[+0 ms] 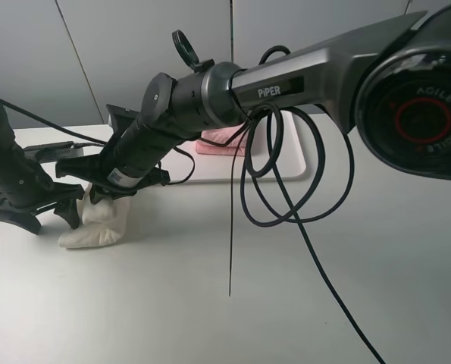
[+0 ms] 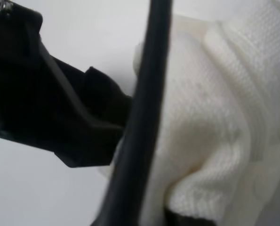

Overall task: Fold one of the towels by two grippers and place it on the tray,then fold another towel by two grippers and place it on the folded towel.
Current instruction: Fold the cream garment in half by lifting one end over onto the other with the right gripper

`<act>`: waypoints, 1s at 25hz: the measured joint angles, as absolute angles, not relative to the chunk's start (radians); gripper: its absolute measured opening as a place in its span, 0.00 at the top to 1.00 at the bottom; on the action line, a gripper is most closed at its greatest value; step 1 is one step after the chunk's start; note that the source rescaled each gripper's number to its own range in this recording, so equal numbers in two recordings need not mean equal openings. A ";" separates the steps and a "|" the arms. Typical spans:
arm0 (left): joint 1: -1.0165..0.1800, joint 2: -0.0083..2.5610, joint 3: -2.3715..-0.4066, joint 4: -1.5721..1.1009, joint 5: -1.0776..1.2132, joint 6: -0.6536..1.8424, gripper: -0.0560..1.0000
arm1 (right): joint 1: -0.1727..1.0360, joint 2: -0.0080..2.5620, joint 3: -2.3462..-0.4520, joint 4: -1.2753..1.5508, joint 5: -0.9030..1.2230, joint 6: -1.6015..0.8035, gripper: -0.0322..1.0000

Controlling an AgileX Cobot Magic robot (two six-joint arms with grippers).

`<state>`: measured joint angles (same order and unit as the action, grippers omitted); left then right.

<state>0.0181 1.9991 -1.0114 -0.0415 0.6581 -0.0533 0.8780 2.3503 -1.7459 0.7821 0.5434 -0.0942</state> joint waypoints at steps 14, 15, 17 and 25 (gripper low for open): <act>0.018 1.999 -1.011 -0.045 0.658 -0.053 0.12 | 0.883 2.399 -1.746 0.873 0.521 -0.139 0.85; 0.018 1.999 -1.011 -0.045 0.658 -0.053 0.12 | 0.883 2.399 -1.746 0.874 0.516 -0.144 0.85; 0.018 1.999 -1.011 -0.045 0.658 -0.049 0.12 | 0.883 2.399 -1.746 0.881 0.508 -0.148 0.80; 0.020 1.999 -1.031 -0.071 0.696 -0.007 0.09 | 0.883 2.401 -1.746 0.903 0.497 -0.156 0.71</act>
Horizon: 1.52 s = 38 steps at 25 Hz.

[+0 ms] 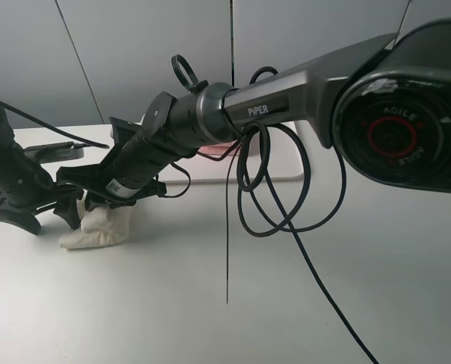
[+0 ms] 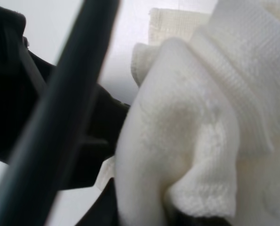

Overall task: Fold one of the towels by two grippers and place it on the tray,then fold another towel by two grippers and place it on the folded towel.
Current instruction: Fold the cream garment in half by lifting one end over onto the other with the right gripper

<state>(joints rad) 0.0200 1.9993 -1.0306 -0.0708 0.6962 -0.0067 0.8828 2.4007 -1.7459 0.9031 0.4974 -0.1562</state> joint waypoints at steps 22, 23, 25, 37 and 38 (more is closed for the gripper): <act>0.020 1.890 -1.261 -0.073 0.951 0.026 0.09 | 0.885 2.401 -1.746 0.966 0.486 -0.199 0.48; 0.020 1.889 -1.276 -0.073 0.960 0.026 0.09 | 0.885 2.401 -1.746 0.984 0.482 -0.215 0.43; 0.020 1.889 -1.304 -0.073 0.983 0.026 0.09 | 0.885 2.401 -1.746 1.008 0.478 -0.236 0.36; 0.020 1.885 -1.402 -0.073 1.034 0.034 0.09 | 0.908 2.401 -1.746 1.225 0.435 -0.359 0.35; 0.020 1.885 -1.405 -0.073 1.039 0.035 0.09 | 0.917 2.401 -1.746 1.230 0.415 -0.363 0.35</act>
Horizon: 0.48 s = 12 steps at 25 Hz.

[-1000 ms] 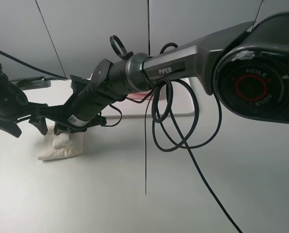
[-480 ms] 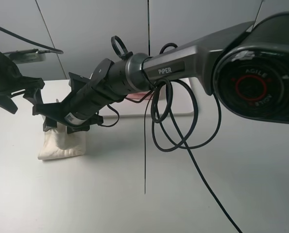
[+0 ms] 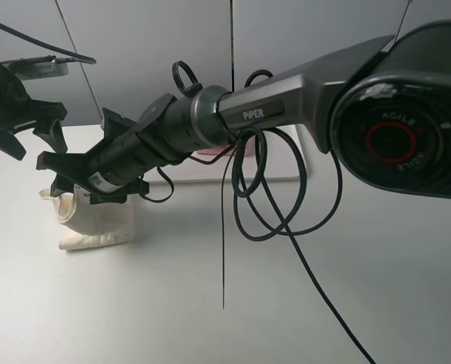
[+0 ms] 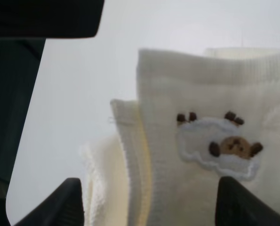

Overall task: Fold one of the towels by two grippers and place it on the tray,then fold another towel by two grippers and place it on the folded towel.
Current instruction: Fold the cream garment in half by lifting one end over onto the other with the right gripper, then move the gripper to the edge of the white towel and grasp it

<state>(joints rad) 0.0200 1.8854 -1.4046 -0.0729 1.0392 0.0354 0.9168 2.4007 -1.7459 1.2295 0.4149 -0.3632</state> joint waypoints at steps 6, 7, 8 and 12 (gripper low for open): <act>0.020 1.885 -1.409 -0.077 1.074 0.055 0.09 | 0.955 2.401 -1.746 1.243 0.352 -0.370 0.35; 0.020 1.885 -1.409 -0.077 1.078 0.055 0.09 | 0.955 2.401 -1.746 1.243 0.350 -0.373 0.35; 0.020 1.884 -1.409 -0.077 1.078 0.055 0.09 | 0.955 2.401 -1.746 1.243 0.347 -0.375 0.35; 0.020 1.878 -1.409 -0.077 1.082 0.055 0.09 | 0.941 2.401 -1.746 1.212 0.380 -0.377 0.35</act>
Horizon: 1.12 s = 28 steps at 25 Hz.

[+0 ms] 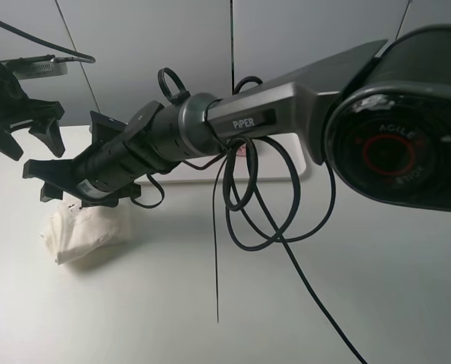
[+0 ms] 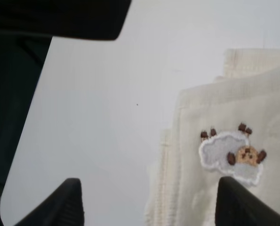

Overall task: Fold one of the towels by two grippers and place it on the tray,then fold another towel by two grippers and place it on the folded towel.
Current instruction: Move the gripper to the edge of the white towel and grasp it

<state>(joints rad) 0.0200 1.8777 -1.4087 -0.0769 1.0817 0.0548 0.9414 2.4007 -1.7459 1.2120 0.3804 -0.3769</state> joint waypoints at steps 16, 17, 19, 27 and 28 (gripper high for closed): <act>0.020 1.878 -1.409 -0.085 1.084 0.055 0.09 | 0.799 2.422 -1.746 0.921 0.578 -0.291 0.23; 0.020 1.878 -1.409 -0.087 1.084 0.055 0.09 | 0.799 2.434 -1.746 0.916 0.582 -0.282 0.23; 0.020 1.878 -1.409 -0.088 1.084 0.057 0.09 | 0.799 2.451 -1.746 0.908 0.587 -0.275 0.23; 0.020 1.878 -1.409 -0.111 1.080 0.069 0.09 | 0.813 2.489 -1.799 0.909 0.642 -0.273 0.24; 0.020 1.878 -1.409 -0.115 1.080 0.072 0.09 | 0.817 2.496 -1.812 0.911 0.647 -0.273 0.24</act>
